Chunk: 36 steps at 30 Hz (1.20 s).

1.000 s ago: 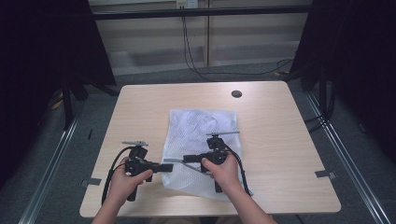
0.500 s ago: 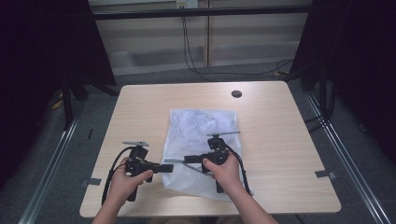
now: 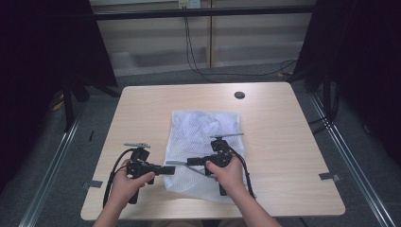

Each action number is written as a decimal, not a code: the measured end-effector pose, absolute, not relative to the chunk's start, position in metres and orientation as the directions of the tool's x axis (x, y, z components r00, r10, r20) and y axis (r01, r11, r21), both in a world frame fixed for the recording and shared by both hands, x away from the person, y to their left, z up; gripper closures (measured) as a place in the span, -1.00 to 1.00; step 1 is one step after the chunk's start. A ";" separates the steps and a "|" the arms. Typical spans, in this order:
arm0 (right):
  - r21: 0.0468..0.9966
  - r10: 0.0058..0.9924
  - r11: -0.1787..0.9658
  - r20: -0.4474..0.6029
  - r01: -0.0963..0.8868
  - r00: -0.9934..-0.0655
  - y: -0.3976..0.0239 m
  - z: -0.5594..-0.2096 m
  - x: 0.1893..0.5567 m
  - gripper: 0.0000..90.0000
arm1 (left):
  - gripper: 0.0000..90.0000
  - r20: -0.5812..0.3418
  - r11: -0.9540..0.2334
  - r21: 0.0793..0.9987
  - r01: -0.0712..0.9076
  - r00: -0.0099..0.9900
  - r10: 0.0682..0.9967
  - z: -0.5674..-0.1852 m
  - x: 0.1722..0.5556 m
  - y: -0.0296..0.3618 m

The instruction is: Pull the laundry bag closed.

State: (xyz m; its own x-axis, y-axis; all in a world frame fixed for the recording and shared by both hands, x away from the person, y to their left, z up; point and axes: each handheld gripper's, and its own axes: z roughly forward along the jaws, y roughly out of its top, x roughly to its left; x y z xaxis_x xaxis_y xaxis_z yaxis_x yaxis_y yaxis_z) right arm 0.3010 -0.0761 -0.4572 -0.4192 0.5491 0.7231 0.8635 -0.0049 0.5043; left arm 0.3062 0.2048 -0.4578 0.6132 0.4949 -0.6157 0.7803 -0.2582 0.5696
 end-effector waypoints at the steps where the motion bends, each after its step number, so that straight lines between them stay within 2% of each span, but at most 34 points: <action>1: 0.497 0.547 -0.006 0.728 0.868 -0.413 -0.077 -0.457 0.301 0.94 | 0.97 -0.627 -0.248 0.564 0.788 0.603 0.493 -0.458 0.306 0.206; 36: 0.490 0.566 -0.012 0.722 0.872 -0.398 -0.100 -0.459 0.302 0.94 | 0.97 -0.630 -0.242 0.563 0.790 0.600 0.493 -0.457 0.305 0.209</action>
